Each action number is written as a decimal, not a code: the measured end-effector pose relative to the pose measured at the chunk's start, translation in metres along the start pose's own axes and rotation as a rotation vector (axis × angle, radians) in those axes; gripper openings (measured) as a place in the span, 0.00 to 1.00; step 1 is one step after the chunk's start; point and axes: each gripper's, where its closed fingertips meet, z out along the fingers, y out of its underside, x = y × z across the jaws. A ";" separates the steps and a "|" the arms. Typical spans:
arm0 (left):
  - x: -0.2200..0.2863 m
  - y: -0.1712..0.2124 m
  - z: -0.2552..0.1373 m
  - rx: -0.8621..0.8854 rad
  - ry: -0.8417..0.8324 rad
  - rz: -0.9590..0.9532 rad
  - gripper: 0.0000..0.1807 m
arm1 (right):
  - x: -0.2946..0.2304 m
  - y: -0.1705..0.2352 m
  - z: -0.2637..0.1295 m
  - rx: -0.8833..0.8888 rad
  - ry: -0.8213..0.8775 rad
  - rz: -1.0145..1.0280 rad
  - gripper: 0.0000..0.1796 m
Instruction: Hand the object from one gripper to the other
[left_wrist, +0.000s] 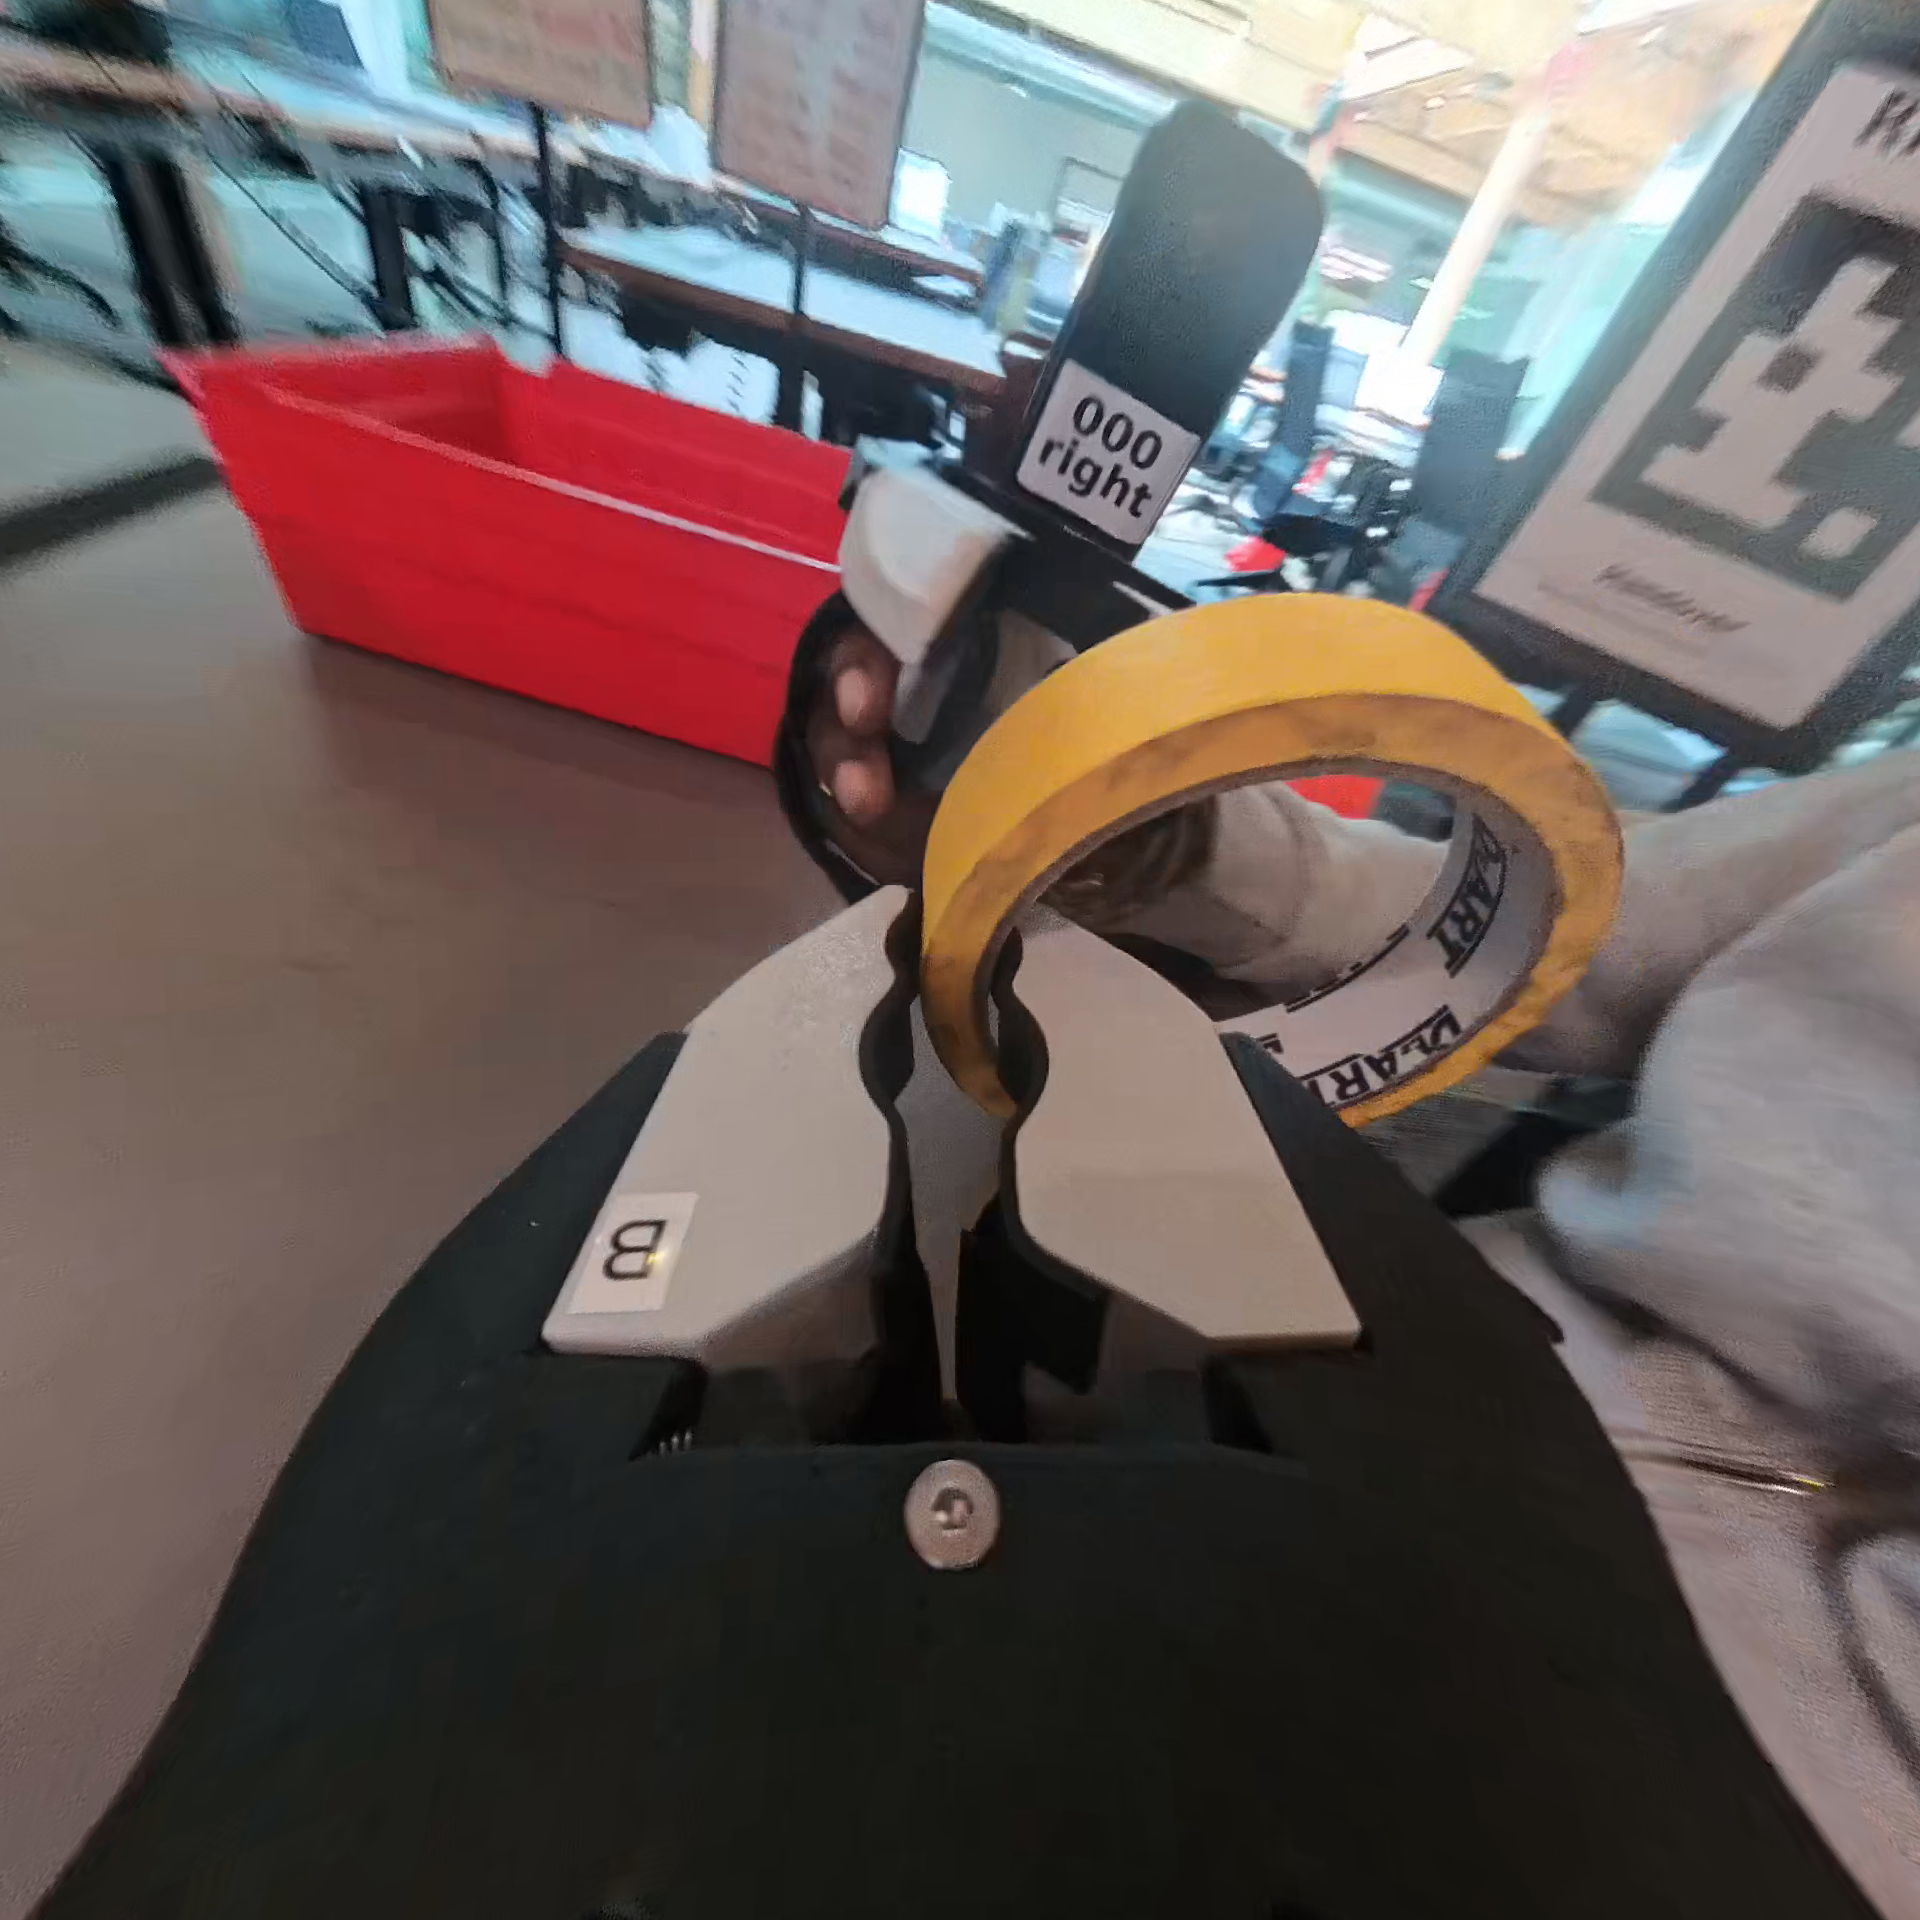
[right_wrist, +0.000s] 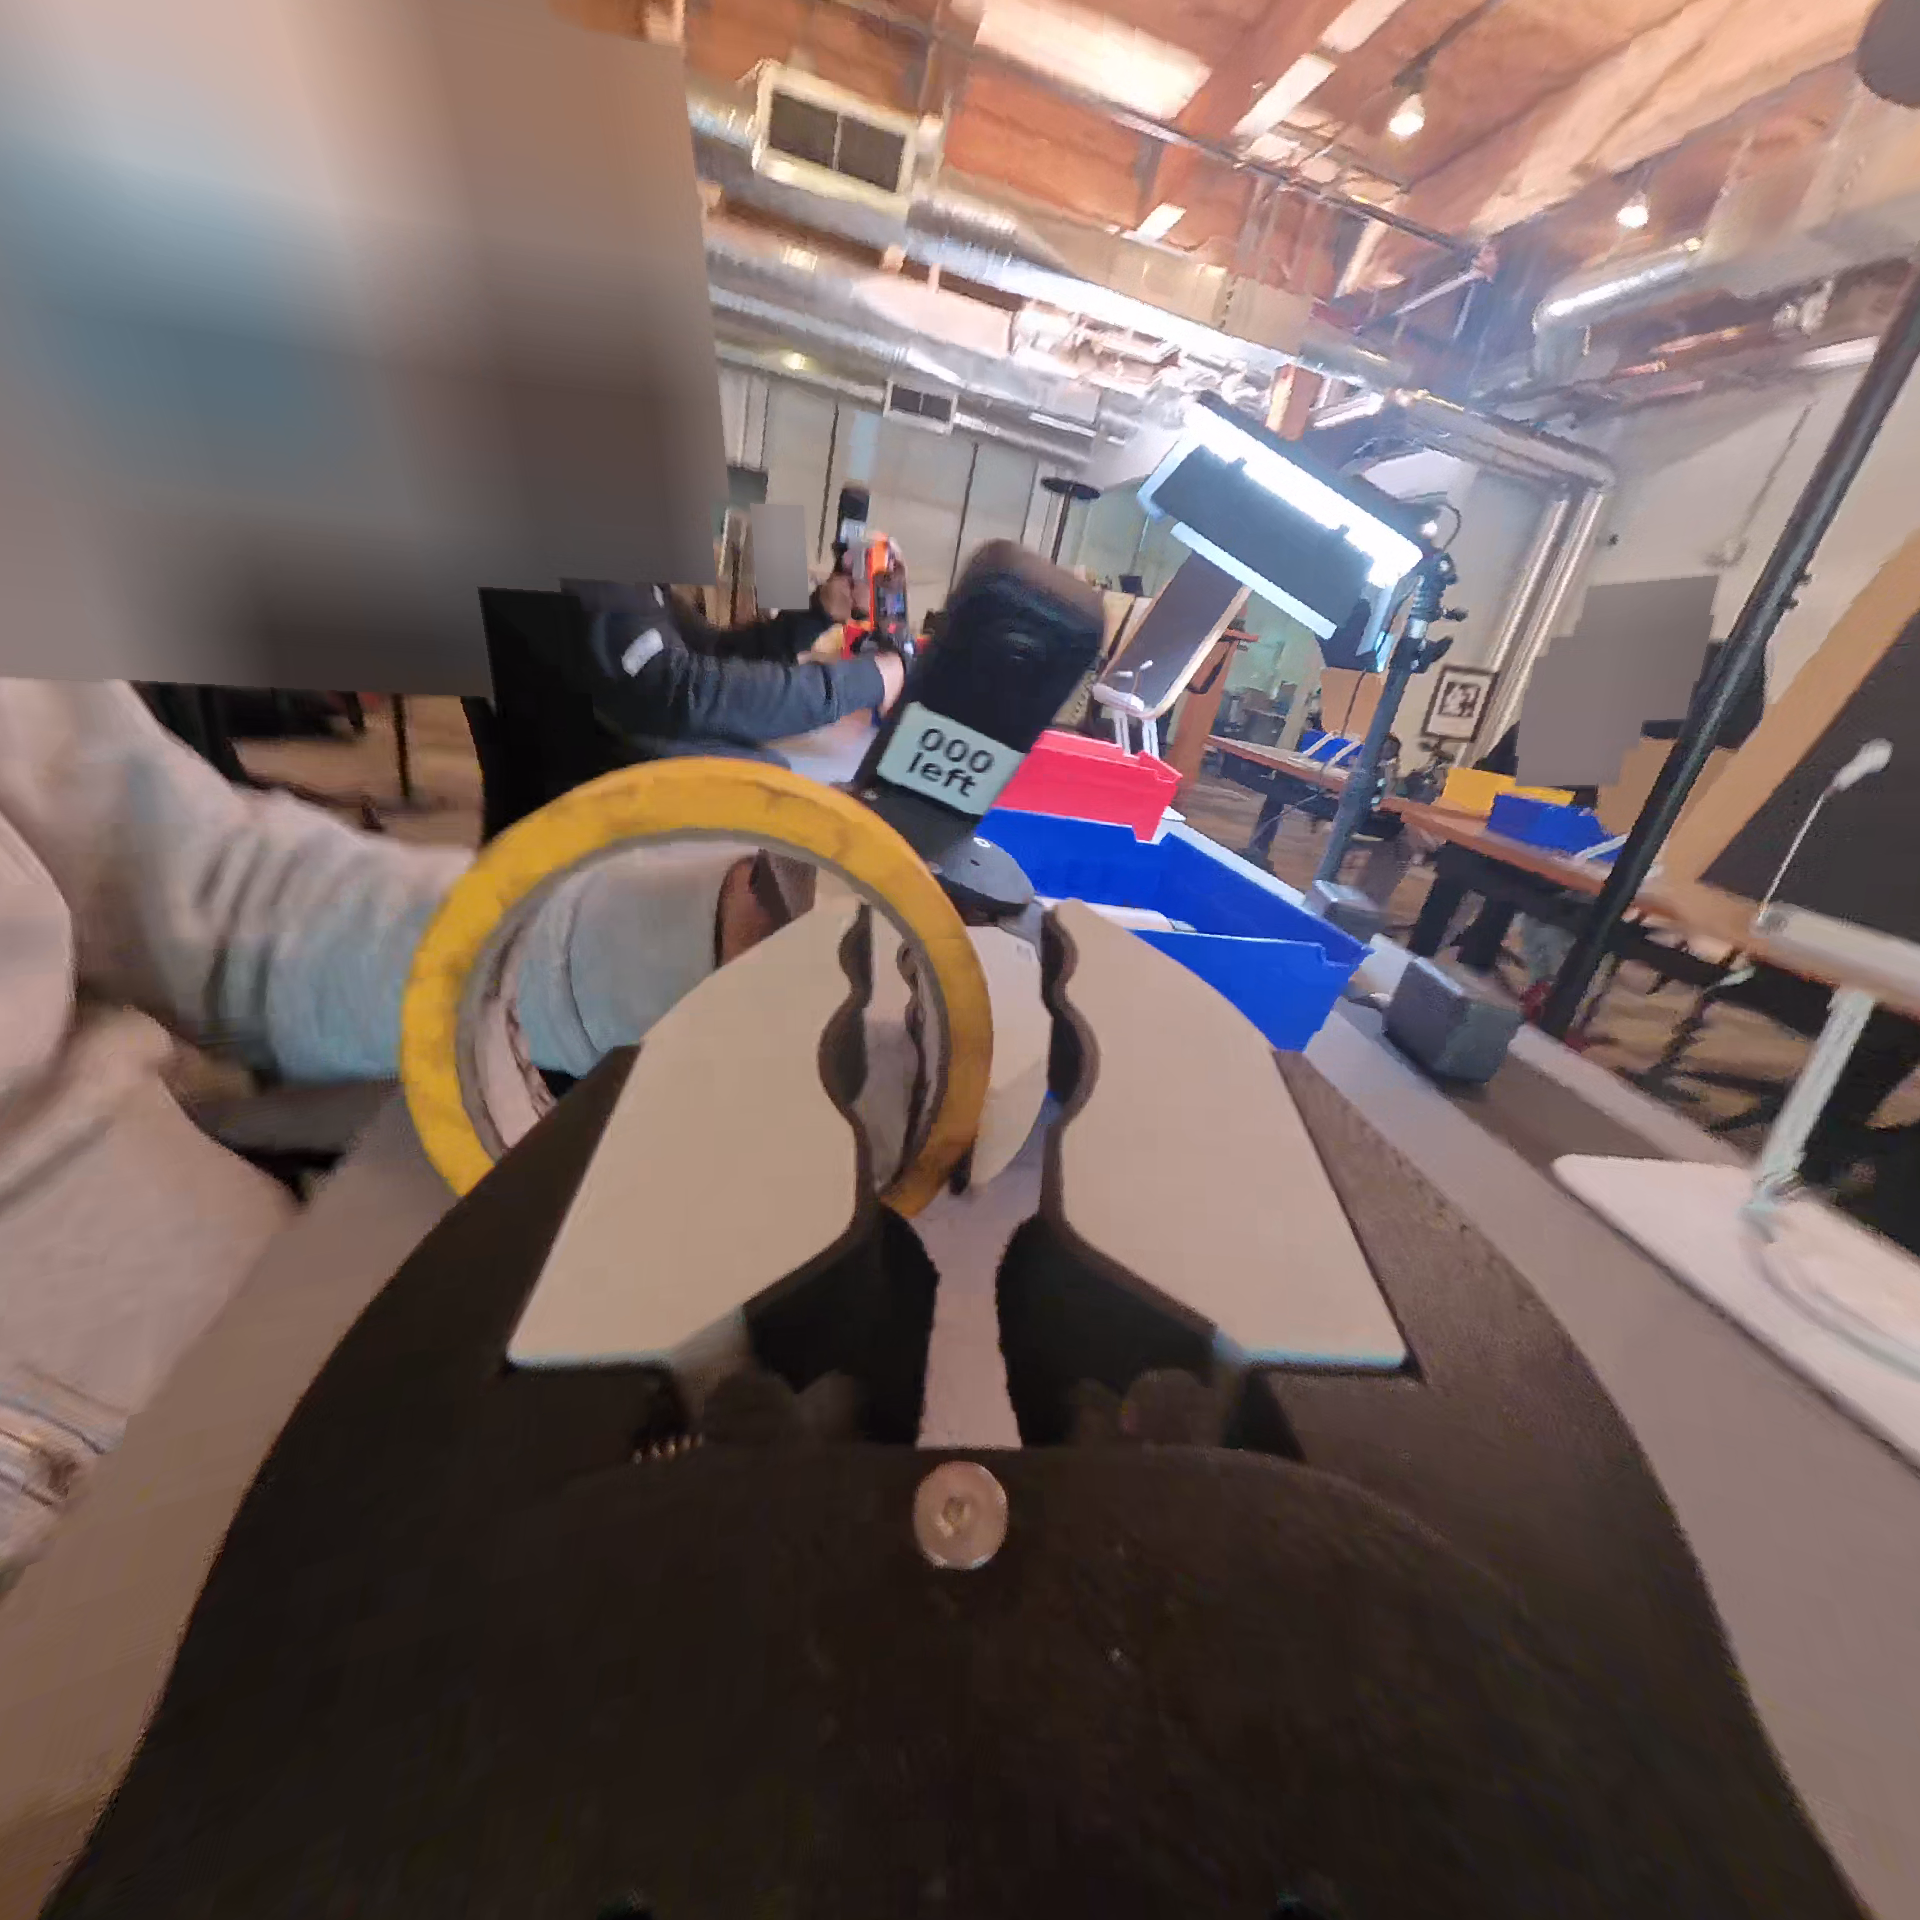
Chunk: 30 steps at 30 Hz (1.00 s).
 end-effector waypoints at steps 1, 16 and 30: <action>-0.004 -0.005 -0.003 0.023 -0.044 0.055 0.06 | 0.004 -0.002 -0.001 0.021 0.004 0.075 0.21; -0.012 -0.031 -0.018 0.065 -0.355 0.747 0.06 | -0.013 0.067 0.006 -0.243 -0.256 1.002 0.08; -0.017 -0.021 -0.012 0.139 -0.104 -0.035 0.31 | 0.013 0.037 -0.001 -0.167 -0.019 0.267 0.06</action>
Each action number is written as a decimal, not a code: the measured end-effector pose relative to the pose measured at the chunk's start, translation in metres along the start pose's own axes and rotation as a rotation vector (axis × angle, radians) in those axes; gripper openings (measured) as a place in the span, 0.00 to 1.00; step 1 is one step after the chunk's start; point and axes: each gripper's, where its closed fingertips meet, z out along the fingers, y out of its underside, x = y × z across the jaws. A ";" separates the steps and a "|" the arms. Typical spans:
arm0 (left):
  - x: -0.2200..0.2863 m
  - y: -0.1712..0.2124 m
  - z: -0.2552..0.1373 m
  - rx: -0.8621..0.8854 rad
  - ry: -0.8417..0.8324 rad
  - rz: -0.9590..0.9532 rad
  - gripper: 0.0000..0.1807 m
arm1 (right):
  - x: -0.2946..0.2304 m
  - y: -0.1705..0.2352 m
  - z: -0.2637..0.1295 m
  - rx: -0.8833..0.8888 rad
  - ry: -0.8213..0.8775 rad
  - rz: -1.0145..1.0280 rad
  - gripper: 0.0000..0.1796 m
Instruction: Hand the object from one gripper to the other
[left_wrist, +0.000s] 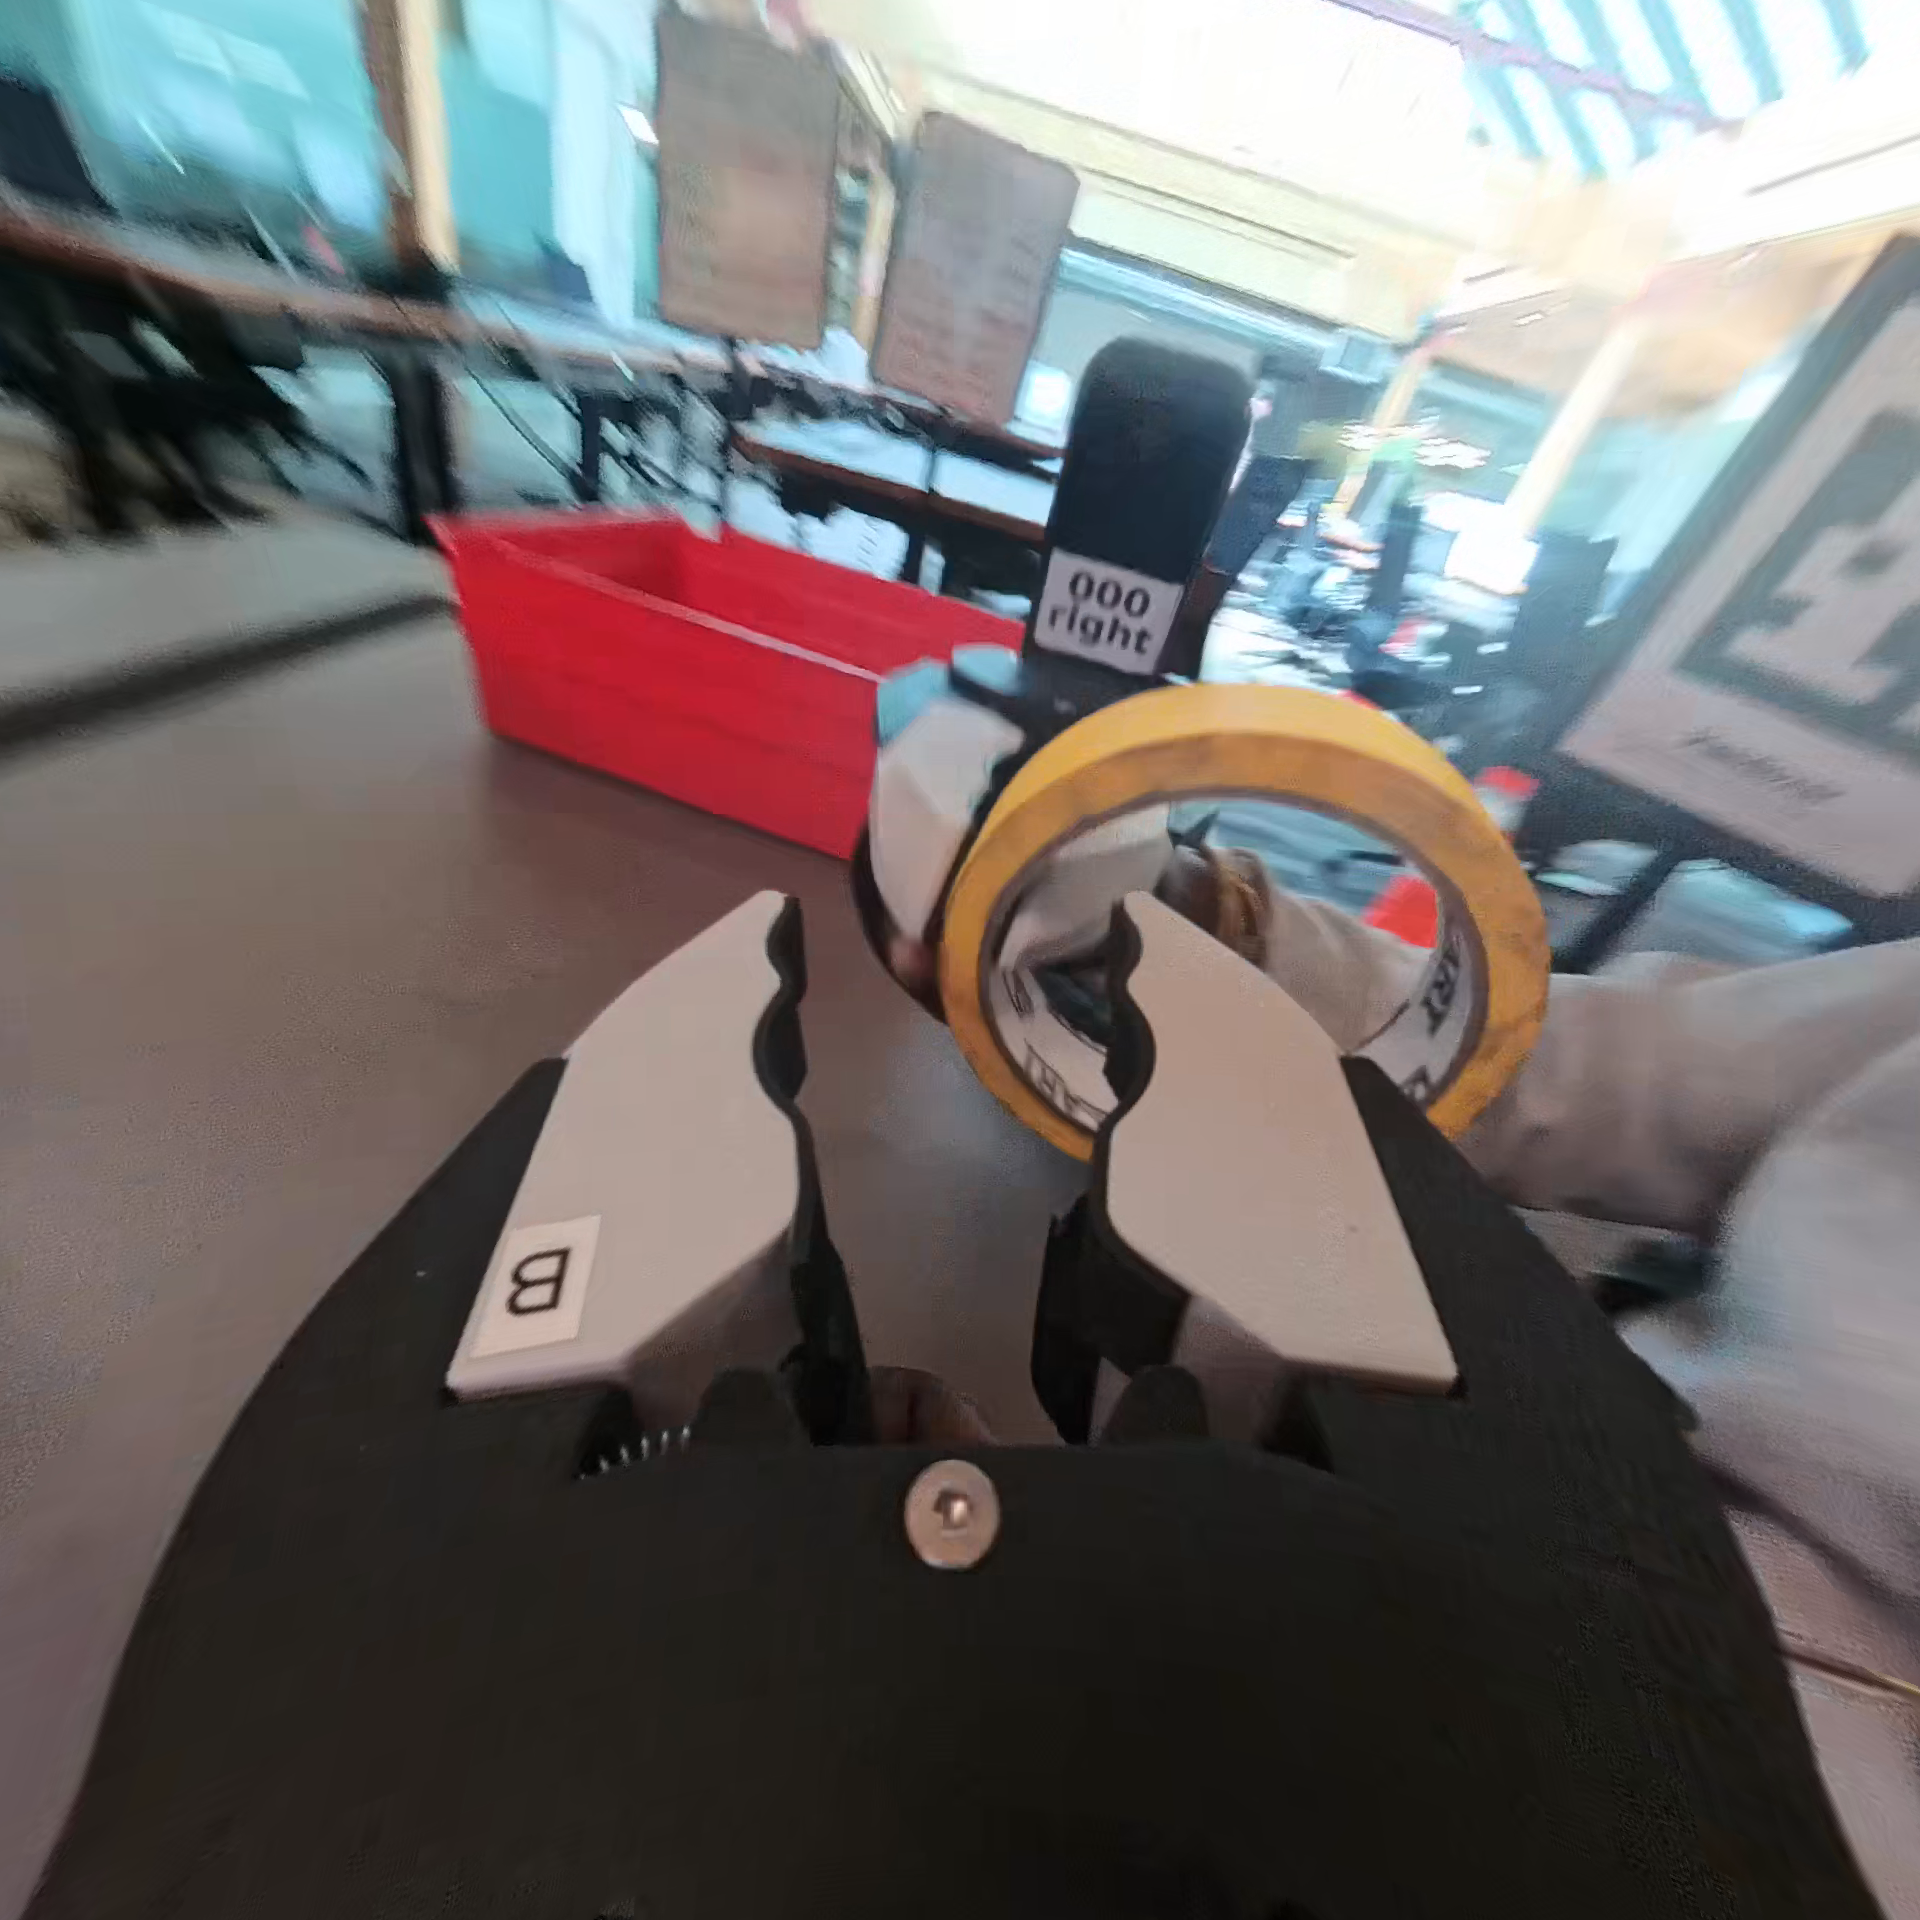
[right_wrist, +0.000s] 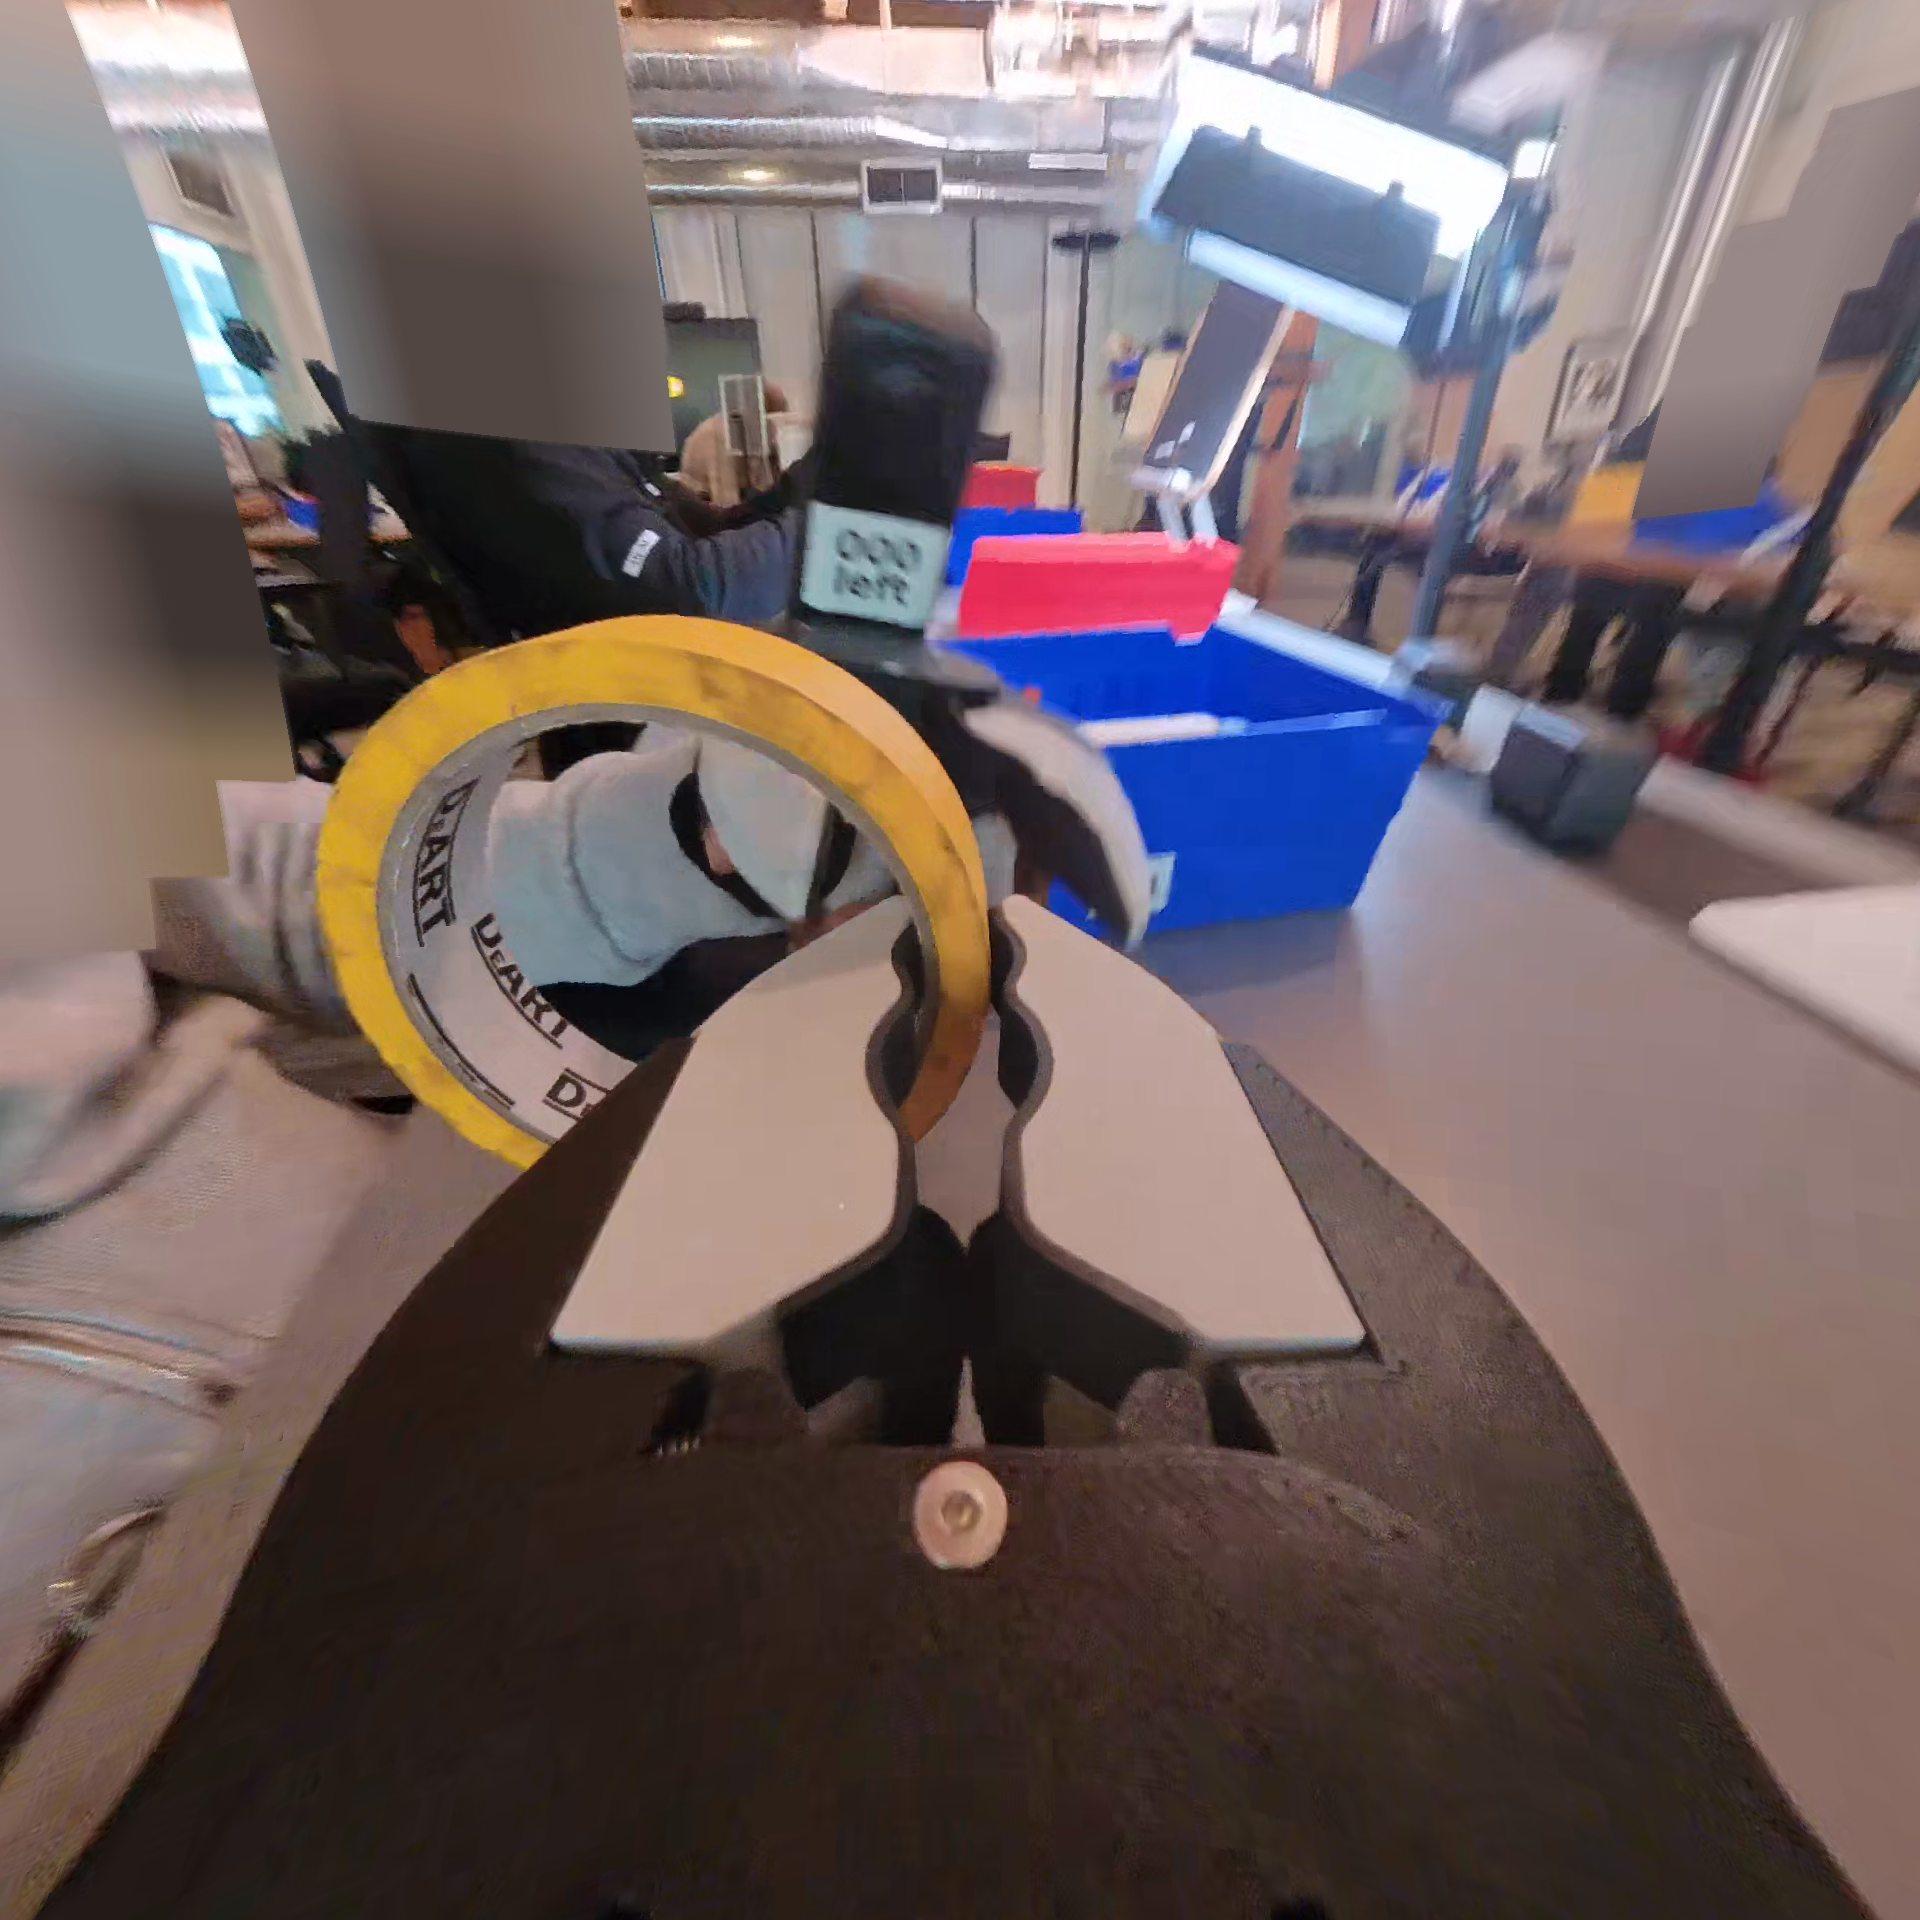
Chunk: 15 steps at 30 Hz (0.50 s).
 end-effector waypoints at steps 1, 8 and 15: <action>0.004 0.006 0.002 -0.035 0.054 -0.080 0.31 | -0.002 -0.006 -0.001 0.022 0.016 -0.072 0.06; 0.030 0.042 0.015 -0.223 0.203 -0.133 0.17 | -0.022 -0.021 -0.001 0.088 0.006 -0.361 0.06; 0.025 0.038 0.013 -0.201 0.175 -0.080 0.06 | -0.030 -0.019 0.003 0.085 0.000 -0.429 0.09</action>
